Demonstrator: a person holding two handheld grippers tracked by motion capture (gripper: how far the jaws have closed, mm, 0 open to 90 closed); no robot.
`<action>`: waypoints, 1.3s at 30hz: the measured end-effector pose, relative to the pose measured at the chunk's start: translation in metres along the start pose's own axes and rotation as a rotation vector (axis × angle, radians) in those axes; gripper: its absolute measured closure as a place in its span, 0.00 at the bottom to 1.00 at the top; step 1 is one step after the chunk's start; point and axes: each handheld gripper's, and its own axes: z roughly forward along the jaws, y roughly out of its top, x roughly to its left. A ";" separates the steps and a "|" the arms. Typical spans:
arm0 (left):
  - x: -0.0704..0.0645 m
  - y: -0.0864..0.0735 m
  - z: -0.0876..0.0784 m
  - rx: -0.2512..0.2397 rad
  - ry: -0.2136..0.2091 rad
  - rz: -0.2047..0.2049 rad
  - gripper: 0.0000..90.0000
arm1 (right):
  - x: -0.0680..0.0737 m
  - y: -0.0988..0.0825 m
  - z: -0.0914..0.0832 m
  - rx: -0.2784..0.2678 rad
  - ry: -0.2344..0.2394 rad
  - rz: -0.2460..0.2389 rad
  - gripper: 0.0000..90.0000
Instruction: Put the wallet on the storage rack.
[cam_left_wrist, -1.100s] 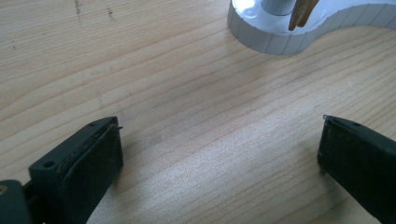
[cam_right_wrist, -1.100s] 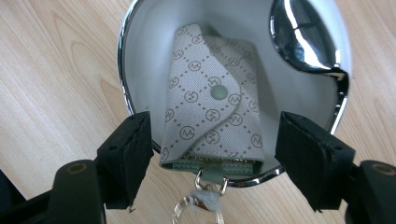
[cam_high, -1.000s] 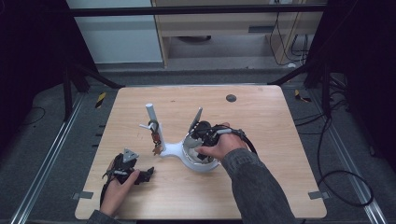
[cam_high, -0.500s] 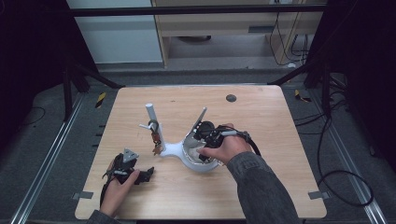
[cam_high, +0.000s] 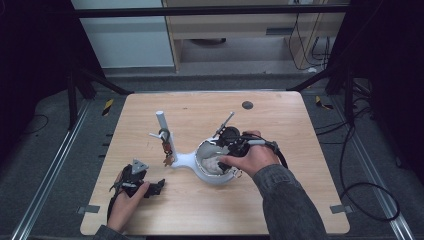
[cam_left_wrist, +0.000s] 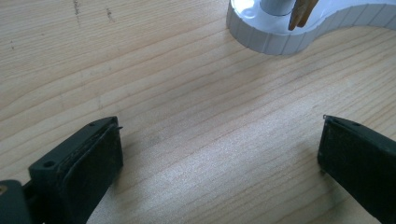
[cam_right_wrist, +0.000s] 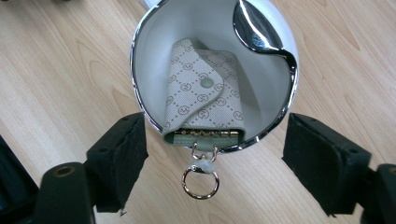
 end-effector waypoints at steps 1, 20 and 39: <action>0.000 0.000 0.000 0.001 -0.001 0.000 0.00 | -0.001 -0.001 0.000 -0.001 0.002 0.006 0.22; 0.000 0.001 0.001 0.000 -0.001 0.002 0.00 | -0.020 -0.022 -0.012 -0.093 -0.038 0.069 0.09; 0.000 0.000 0.000 0.000 -0.002 0.004 0.00 | -0.038 -0.049 -0.017 -0.193 -0.086 0.154 0.06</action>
